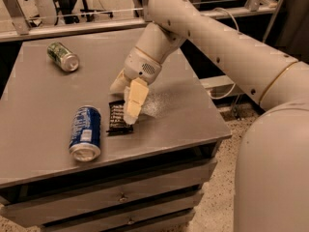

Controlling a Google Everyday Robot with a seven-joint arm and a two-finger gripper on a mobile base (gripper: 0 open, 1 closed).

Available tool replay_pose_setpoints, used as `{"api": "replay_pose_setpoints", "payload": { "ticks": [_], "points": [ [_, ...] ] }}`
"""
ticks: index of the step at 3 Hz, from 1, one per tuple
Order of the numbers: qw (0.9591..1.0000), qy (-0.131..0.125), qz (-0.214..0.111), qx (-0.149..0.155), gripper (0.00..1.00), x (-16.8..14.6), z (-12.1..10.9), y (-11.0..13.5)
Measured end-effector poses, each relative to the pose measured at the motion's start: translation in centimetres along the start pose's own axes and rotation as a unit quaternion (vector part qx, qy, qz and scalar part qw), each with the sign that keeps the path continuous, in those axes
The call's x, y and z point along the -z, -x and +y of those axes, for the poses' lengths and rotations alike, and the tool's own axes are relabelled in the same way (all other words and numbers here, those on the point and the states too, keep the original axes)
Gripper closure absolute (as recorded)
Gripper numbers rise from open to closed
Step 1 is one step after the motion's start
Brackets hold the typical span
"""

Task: Move rxbar chocolate near pepsi can

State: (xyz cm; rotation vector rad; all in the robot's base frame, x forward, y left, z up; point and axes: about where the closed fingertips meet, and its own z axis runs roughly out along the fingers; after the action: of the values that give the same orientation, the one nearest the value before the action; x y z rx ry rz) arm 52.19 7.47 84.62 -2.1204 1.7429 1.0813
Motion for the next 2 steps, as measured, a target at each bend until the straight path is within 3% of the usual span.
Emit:
{"api": "replay_pose_setpoints", "payload": {
  "ticks": [1,2],
  "points": [
    [0.9994,-0.035,-0.003,-0.01,0.0,2.5,-0.3,-0.5],
    [0.9901,-0.133,-0.041,-0.016,0.0,10.3,0.8,-0.6]
  ]
}}
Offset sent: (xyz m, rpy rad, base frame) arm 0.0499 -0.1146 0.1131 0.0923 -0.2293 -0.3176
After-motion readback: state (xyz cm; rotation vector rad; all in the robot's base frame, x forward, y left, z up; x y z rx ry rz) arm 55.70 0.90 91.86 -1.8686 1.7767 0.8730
